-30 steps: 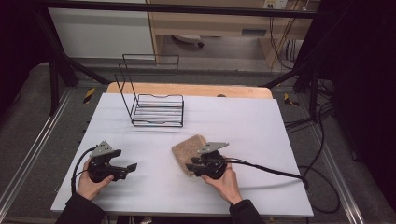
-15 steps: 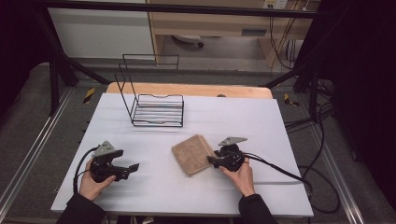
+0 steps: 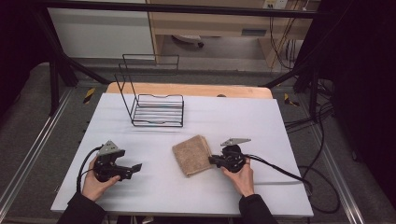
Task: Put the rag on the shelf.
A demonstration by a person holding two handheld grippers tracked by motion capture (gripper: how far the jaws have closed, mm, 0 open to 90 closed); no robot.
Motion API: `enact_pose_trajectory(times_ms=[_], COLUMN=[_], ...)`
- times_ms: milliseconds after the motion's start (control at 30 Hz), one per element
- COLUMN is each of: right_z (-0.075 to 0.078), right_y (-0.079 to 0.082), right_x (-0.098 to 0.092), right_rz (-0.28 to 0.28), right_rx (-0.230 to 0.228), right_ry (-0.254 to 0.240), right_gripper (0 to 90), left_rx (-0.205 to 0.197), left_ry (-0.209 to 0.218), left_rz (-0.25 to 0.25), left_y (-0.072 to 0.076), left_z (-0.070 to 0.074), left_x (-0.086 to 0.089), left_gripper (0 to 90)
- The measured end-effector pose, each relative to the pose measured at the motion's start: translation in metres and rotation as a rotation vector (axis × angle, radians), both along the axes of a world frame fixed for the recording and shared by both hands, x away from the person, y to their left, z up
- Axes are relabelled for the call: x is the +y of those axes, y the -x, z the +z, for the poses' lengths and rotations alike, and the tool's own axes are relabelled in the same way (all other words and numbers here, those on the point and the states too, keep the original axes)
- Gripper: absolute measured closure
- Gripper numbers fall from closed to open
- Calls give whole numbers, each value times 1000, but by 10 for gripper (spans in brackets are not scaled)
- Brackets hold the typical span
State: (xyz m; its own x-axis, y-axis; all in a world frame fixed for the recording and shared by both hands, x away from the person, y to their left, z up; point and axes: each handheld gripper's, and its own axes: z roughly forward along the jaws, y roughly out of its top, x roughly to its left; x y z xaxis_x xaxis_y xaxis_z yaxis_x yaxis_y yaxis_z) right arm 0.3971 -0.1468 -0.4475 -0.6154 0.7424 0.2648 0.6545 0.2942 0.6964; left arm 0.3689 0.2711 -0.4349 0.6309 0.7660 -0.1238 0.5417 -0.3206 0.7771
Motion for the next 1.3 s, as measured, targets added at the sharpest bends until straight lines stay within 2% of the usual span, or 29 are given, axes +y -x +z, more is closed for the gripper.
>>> enact_pose_trajectory(times_ms=[267,333,400,567,600,633,667,767,800,900,1000,1300], right_z=[4,3,2,5,7,11,11,15,15,16,16,15], right_y=[18,20,19,16,15,14,14,12,12,11,11,16], right_x=[7,7,6,2,1,-2,-2,-8,-10,-21,-31,-49], right_rz=[-16,-26,-30,-10,-4,3,3,13,16,10,-5,-30], right_rx=[31,36,20,-58,-73,-109,-109,-148,-155,-153,-144,-144], right_ry=[-32,-27,-3,30,28,40,40,62,56,19,3,-35], right_gripper=[825,820,799,629,579,491,491,345,313,218,133,70], left_rx=[3,5,10,4,4,8,7,5,3,-4,-2,15], left_ry=[20,14,22,14,14,12,8,3,3,-1,5,9], left_rz=[8,15,22,26,33,33,33,21,19,12,17,38], left_y=[-1,-2,-3,-7,-8,-8,-10,-12,-13,-17,-23,-44], left_z=[3,4,5,10,11,12,13,16,17,19,20,14], left_x=[-8,-11,-15,-30,-35,-37,-40,-50,-53,-64,-74,-108], left_gripper=[57,56,56,54,53,54,54,56,56,56,66,135])
